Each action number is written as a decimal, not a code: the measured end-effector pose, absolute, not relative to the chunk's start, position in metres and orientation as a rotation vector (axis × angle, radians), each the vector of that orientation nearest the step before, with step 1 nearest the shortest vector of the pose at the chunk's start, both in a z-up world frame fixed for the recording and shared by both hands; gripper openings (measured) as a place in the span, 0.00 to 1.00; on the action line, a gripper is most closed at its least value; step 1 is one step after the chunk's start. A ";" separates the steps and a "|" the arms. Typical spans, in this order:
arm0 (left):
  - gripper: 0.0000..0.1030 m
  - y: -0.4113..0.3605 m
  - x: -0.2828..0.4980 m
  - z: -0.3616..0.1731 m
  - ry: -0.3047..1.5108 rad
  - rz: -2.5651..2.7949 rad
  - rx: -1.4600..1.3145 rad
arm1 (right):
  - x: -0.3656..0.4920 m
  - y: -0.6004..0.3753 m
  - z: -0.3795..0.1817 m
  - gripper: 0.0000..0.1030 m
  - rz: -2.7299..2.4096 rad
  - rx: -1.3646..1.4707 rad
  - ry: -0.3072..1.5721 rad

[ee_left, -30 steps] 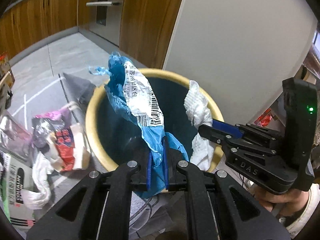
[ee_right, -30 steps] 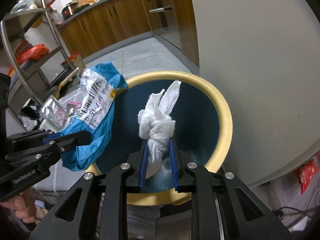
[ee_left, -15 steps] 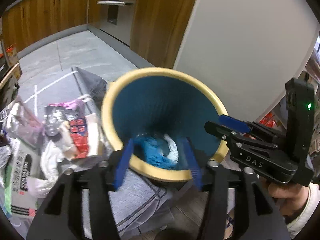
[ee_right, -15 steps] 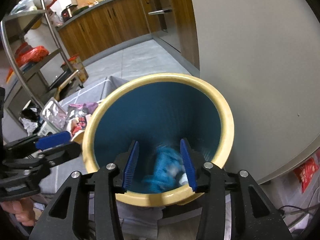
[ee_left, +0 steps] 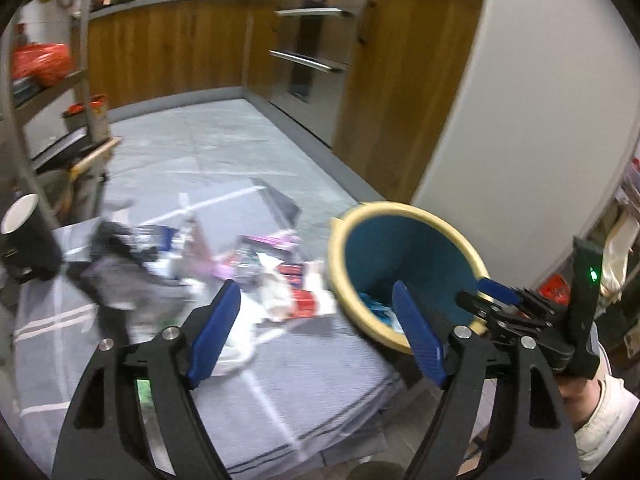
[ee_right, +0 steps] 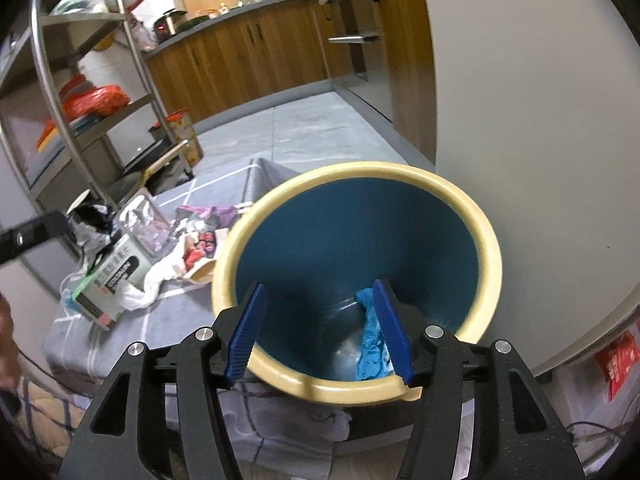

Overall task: Collect trash
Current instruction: 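Move the left tool back to the table and grasp the black bag, then grasp the blue face mask with the right tool while the left tool holds the black bag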

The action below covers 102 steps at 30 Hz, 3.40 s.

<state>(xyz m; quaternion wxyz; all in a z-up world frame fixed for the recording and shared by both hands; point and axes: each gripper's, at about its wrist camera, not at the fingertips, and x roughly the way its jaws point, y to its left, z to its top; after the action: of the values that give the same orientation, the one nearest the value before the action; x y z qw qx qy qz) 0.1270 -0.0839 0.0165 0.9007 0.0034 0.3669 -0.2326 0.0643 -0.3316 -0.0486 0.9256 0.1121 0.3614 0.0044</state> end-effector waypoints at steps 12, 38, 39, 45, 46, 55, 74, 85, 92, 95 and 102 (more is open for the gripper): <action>0.87 0.006 0.143 0.035 0.761 -0.346 0.052 | 0.054 -0.302 -0.038 0.72 0.101 0.175 0.714; 0.46 0.022 0.223 -0.017 0.912 -0.529 0.180 | 0.052 -0.246 -0.049 0.73 0.190 0.101 0.807; 0.42 0.022 0.223 -0.018 0.916 -0.534 0.183 | 0.052 -0.246 -0.049 0.73 0.192 0.104 0.809; 0.24 0.028 0.217 -0.014 0.896 -0.520 0.192 | 0.057 -0.235 -0.046 0.73 0.219 0.099 0.809; 0.22 0.030 0.216 -0.013 0.892 -0.516 0.185 | 0.058 -0.233 -0.046 0.73 0.224 0.098 0.810; 0.11 0.046 0.207 -0.001 0.817 -0.459 0.089 | 0.066 -0.189 -0.046 0.73 0.318 0.067 0.827; 0.11 0.137 0.153 0.036 0.741 -0.285 -0.190 | 0.116 -0.019 -0.066 0.69 0.554 -0.161 0.912; 0.11 0.148 0.147 0.046 0.702 -0.264 -0.266 | 0.126 -0.009 -0.085 0.13 0.572 -0.155 0.984; 0.11 0.144 0.149 0.051 0.692 -0.244 -0.259 | 0.115 -0.022 -0.056 0.07 0.617 -0.028 0.936; 0.11 0.144 0.148 0.054 0.681 -0.236 -0.263 | 0.111 -0.030 -0.040 0.06 0.633 0.026 0.906; 0.11 0.135 0.146 0.059 0.658 -0.249 -0.255 | 0.101 -0.068 0.009 0.06 0.633 0.117 0.795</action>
<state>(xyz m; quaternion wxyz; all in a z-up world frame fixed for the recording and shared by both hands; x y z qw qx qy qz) 0.1461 0.1355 0.0593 0.9308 -0.1244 0.3214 -0.1218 0.1006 -0.0675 0.0090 0.8719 0.0561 0.3805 0.3030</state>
